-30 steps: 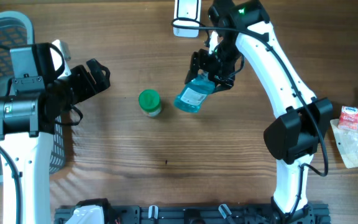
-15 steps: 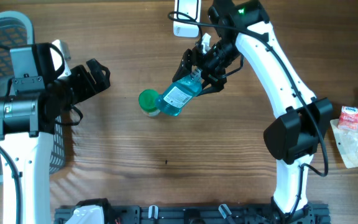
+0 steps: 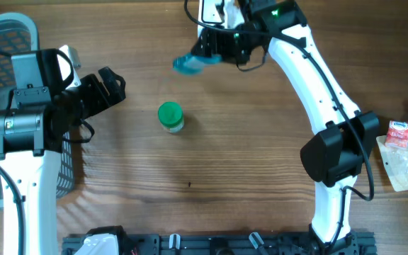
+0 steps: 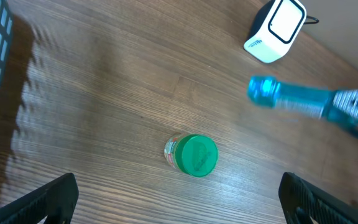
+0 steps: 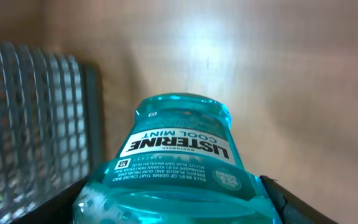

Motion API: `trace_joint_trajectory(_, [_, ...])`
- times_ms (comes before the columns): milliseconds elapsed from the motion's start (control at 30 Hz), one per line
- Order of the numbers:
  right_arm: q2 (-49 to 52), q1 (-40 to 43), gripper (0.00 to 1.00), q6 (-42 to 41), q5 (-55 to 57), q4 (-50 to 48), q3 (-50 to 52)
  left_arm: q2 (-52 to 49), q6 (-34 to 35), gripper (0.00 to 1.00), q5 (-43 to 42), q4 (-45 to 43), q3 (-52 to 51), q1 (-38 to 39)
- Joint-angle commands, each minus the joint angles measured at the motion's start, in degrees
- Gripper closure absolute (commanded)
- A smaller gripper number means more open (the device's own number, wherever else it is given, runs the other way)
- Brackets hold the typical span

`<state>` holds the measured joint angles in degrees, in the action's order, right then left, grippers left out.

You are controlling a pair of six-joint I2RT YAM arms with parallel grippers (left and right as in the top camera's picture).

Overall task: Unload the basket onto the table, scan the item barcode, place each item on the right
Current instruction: 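Lift the bottle and carry it up toward the white scanner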

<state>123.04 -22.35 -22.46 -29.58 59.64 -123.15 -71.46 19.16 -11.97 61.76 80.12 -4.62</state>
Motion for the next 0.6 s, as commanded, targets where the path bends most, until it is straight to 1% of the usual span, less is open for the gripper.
trace_joint_trajectory(0, [-2.6, 0.1, 0.43, 9.2, 3.9, -6.2, -1.0, 0.2, -0.7, 0.0, 0.1, 0.0, 0.8, -0.4])
trace_joint_trajectory(167, [-2.5, 0.1, 0.43, 15.2, 6.7, -15.1, -0.5, 0.2, -0.7, 0.0, 0.1, 0.0, 0.9, -0.4])
trace_joint_trajectory(367, [-0.8, 0.1, 0.44, 17.2, 17.0, -25.6, 0.0, 0.2, -0.7, 0.0, 0.1, 0.0, 0.9, -0.4])
trace_joint_trajectory(567, [3.9, 0.4, 0.44, 18.0, 18.2, -35.2, 0.0, 0.2, -0.8, 0.0, 0.1, 0.0, 0.8, -0.4])
